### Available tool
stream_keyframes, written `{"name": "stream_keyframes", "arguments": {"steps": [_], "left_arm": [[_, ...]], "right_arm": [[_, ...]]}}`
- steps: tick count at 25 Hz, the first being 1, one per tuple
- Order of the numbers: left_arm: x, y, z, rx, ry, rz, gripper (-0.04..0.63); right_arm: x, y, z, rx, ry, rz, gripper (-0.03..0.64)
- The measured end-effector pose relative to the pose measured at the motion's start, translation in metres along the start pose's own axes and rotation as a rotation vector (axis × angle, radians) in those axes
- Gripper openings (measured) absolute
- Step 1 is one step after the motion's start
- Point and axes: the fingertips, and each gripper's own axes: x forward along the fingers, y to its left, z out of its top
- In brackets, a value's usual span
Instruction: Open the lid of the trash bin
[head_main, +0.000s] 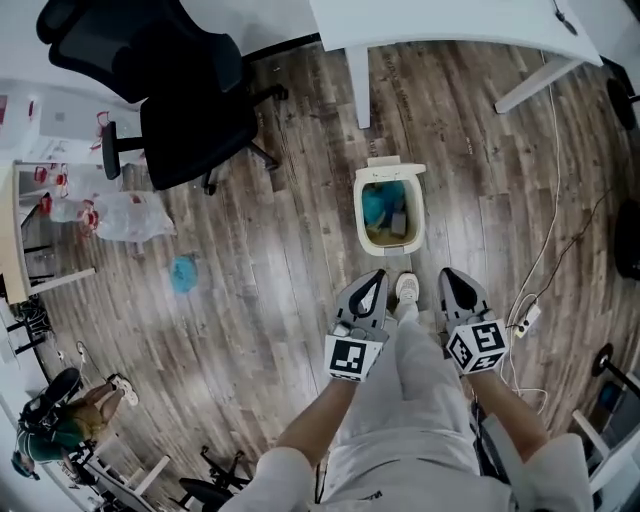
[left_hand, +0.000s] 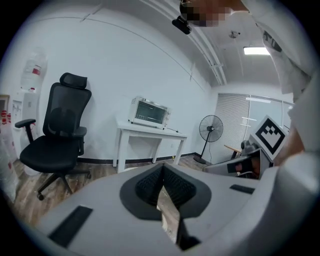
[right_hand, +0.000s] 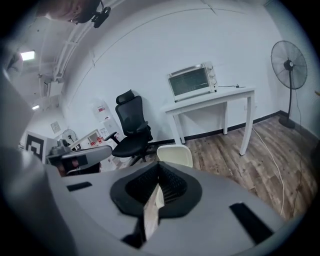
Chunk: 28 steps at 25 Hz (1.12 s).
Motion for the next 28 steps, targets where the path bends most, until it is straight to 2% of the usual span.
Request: {"name": "stream_keyframes", "arguments": {"steps": [5,11,17,22,28], "left_arm": [[-0.026,-0.011,0.057,0.002,-0.027,-0.011,0.002],[-0.057,-0.025,0.116,0.055,-0.096,-0.007,0.002],[-0.085,-0.059,0.155,0.079,-0.171,0.025,0.002],[-0.122,-0.101,0.171,0.127,-0.242,0.081,0.002],[-0.177,-0.172,0.162,0.147,-0.293,0.154,0.002]], "right_arm": [[-0.059,0.016,0.041,-0.031,-0.042,-0.016,0.017],[-0.116,0.032,0.09,-0.063,-0.149,-0.024,0.017],[-0.17,0.041,0.12,-0.058,-0.236,0.009,0.017],[-0.225,0.045,0.123,-0.098,-0.278,0.066,0.016],[-0.303,0.032,0.095,-0.096,-0.304,0.106,0.016]]}}
